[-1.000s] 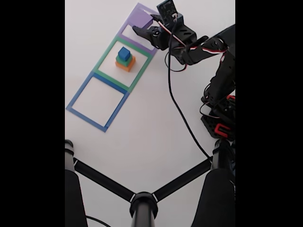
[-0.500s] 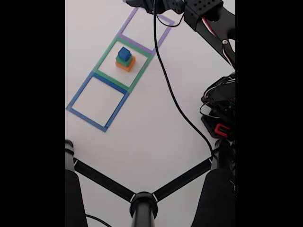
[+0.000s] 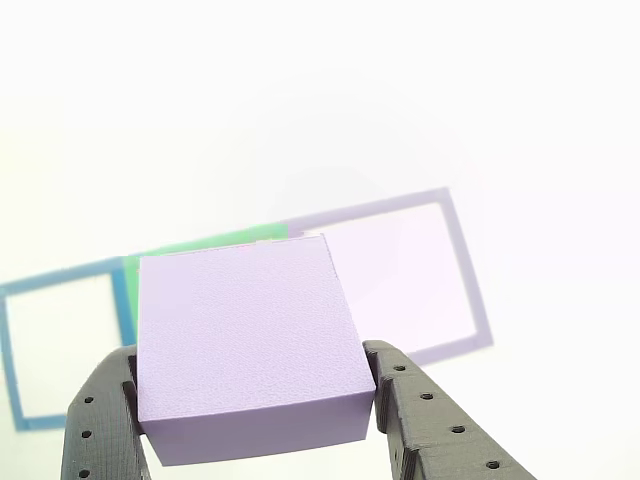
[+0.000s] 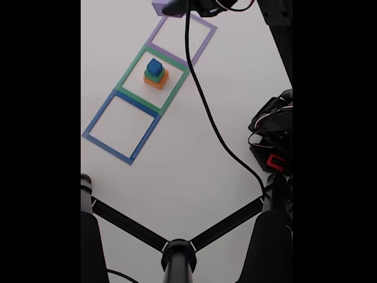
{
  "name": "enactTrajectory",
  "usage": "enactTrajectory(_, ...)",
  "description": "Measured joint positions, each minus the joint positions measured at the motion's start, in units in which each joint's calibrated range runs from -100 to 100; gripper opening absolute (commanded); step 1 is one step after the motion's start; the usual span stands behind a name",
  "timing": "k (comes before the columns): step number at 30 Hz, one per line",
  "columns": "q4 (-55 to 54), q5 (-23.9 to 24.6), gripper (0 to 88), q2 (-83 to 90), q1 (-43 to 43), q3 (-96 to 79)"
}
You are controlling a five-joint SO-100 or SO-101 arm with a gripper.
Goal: Tower of hanoi
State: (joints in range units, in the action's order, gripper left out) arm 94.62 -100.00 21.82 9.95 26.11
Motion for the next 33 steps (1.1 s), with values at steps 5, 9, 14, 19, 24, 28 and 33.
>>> enactTrajectory(5, 4.01, 0.0, 12.1, 4.14, -6.3, 2.87)
enactTrajectory(9, 4.01, 0.0, 11.9, 6.84, -10.48, 2.44)
enactTrajectory(14, 3.37, 0.0, 11.8, 11.48, -15.64, -3.92)
enactTrajectory(19, -4.49, 0.0, 11.8, 18.57, -20.3, -19.15)
enactTrajectory(24, -16.53, 0.0, 12.0, 26.26, -23.17, -39.69)
enactTrajectory(28, -29.21, 0.0, 12.3, 31.32, -24.81, -57.44)
enactTrajectory(33, -51.93, 0.0, 12.3, 35.8, -26.93, -83.2)
